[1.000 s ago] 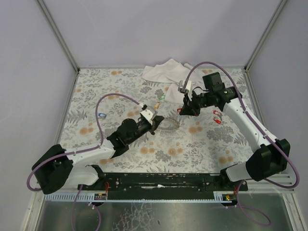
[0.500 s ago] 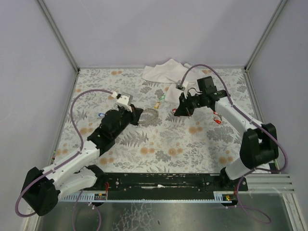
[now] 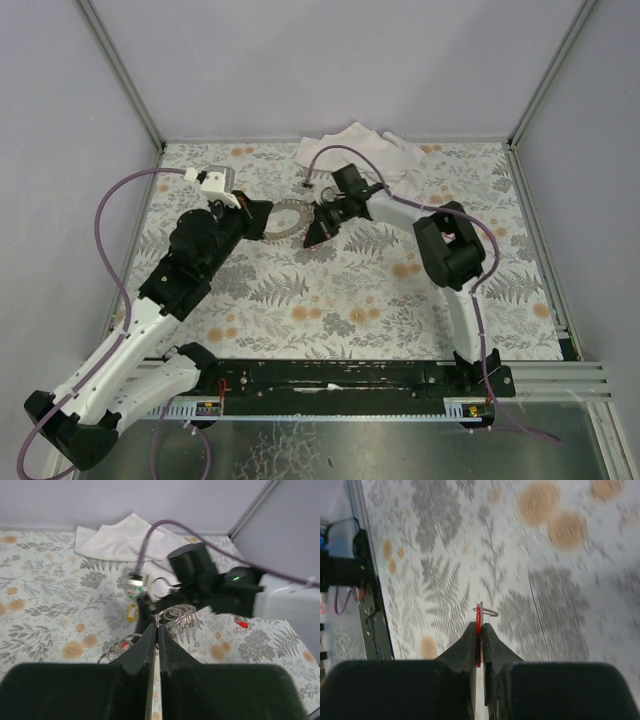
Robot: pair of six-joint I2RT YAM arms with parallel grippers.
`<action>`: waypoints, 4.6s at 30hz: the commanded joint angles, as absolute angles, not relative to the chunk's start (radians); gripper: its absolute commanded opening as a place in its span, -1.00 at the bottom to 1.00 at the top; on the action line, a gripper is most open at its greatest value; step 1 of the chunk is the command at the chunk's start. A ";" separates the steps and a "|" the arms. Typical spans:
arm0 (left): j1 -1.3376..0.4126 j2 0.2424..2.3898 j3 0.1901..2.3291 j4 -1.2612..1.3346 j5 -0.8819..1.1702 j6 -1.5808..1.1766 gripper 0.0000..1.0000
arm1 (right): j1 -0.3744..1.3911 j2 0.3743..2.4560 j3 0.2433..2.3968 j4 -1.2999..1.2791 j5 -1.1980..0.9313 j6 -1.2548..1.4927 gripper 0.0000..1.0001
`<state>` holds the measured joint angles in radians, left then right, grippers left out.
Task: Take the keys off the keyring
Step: Place the key at the center of the board, then place the keyring at the center of the board, then reset both arms
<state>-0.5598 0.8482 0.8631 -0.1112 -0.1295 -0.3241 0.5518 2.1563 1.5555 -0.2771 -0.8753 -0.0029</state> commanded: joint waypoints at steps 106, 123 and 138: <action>-0.262 0.989 0.663 0.238 -0.192 -0.540 1.00 | 0.130 1.084 1.114 -0.393 -0.827 -0.338 0.95; -0.255 0.642 1.082 -0.263 0.175 -0.424 1.00 | 0.130 1.063 1.755 -0.752 -0.739 -0.153 0.98; -0.256 0.620 1.167 -0.253 0.321 -0.503 1.00 | 0.130 1.008 1.834 -0.748 -0.584 0.040 0.98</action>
